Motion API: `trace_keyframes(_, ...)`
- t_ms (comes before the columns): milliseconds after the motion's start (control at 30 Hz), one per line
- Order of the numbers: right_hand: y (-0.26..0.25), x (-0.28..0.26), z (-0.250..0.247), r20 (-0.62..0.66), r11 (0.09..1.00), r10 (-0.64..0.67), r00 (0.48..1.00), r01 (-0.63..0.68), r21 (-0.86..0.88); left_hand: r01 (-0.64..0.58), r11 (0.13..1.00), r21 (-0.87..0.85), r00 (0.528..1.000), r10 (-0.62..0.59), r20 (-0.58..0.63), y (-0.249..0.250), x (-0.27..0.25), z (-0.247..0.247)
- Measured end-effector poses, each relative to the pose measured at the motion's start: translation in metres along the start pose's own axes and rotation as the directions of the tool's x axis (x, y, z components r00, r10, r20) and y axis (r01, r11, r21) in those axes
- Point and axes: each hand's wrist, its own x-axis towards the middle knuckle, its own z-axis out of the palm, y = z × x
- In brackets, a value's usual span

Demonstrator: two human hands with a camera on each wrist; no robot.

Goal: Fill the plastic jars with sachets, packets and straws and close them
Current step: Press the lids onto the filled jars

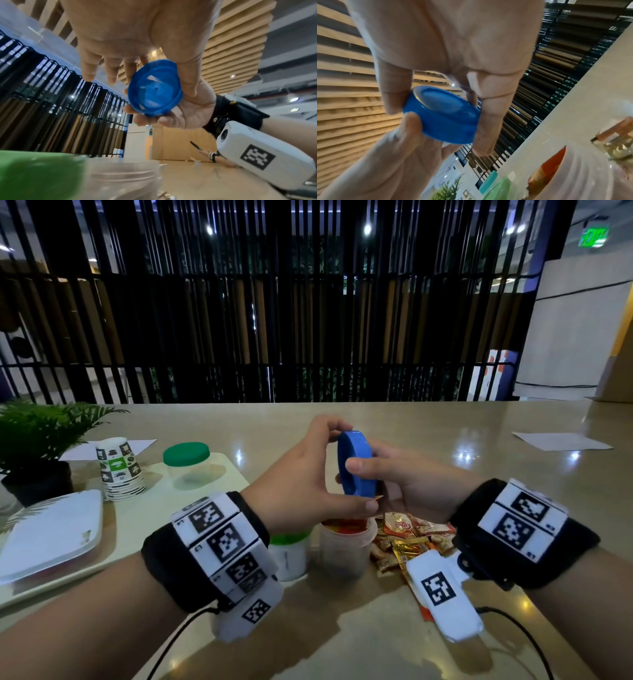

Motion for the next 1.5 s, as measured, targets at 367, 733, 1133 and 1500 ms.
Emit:
trace_keyframes(367, 0.002, 0.034, 0.001, 0.067, 0.411, 0.210, 0.975, -0.026, -0.911, 0.129, 0.759, 0.638, 0.818, -0.445, 0.364, -0.056, -0.010, -0.003)
trace_keyframes(733, 0.002, 0.046, 0.015, 0.105, 0.260, 0.339, 0.935, 0.014, -0.965, 0.102, 0.730, 0.676, 0.806, -0.459, 0.373, -0.054, 0.002, -0.006)
trace_keyframes(1133, 0.001, 0.050, 0.001, -0.074, 0.162, 0.419, 0.905, -0.154, -0.975, 0.093, 0.735, 0.672, 0.814, -0.445, 0.374, -0.051, 0.004, -0.006)
trace_keyframes(1500, -0.014, 0.048, 0.008, 0.116, 0.351, 0.428, 0.896, -0.047, -0.935, 0.107, 0.739, 0.665, 0.813, -0.451, 0.370, -0.050, 0.004, -0.005)
